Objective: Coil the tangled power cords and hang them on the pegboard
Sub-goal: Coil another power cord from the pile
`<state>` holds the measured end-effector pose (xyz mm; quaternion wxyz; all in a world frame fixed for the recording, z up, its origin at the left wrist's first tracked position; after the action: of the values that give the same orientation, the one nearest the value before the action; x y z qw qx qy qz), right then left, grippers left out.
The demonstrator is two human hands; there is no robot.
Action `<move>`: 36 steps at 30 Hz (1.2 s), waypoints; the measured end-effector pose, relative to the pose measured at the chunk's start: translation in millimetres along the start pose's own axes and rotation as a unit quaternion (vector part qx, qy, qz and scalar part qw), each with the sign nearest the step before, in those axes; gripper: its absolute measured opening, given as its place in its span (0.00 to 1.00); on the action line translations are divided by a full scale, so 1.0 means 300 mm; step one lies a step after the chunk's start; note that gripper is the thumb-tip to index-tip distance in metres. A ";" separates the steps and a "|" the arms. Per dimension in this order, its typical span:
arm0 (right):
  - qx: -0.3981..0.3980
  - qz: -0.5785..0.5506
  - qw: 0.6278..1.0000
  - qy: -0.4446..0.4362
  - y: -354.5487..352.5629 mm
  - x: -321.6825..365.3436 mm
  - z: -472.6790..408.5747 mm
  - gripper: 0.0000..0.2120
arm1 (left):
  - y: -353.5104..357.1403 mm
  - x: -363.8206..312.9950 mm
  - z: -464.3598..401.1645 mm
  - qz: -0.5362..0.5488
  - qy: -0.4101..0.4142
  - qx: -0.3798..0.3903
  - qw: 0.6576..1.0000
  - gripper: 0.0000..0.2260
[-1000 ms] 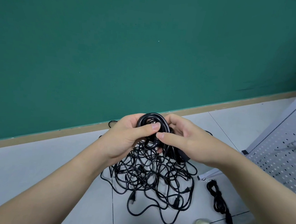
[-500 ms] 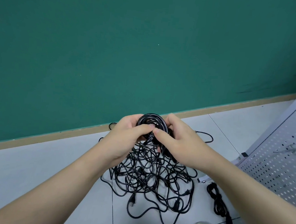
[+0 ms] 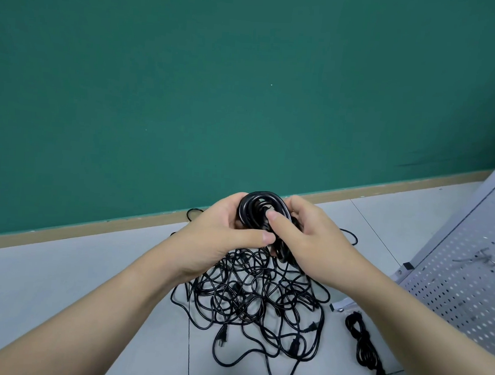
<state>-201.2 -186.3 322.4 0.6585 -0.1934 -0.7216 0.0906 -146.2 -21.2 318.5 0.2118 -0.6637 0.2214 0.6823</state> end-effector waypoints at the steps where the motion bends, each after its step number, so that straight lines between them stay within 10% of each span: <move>1: -0.008 0.003 1.000 0.000 -0.002 0.003 0.006 0.24 | 0.006 -0.003 0.005 -0.003 0.007 -0.006 1.000 0.21; 7: 0.008 -0.038 0.999 0.032 -0.022 0.000 0.034 0.13 | 0.032 0.005 0.028 0.012 0.028 -0.094 0.995 0.17; 16: 0.020 -0.003 1.000 0.020 -0.034 -0.024 0.094 0.27 | 0.100 0.013 0.048 -0.057 0.039 -0.189 0.980 0.05; 36: 0.040 -0.101 0.965 0.237 -0.350 -0.390 0.080 0.11 | 0.384 0.305 -0.191 0.074 -0.118 -0.099 0.985 0.12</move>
<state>-234.9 -325.3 253.0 0.8235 -0.1089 -0.5568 0.0040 -169.4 -148.6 228.4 0.1183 -0.5779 0.1749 0.7883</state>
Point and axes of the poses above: each hand's wrist, its own z-axis away from the middle knuckle, its own y-axis out of the palm, x = y × z, the point moved 2 cm from there along -z, towards the middle knuckle, and after that the axes turned 6 degrees about -x, right-handed, at the moved point
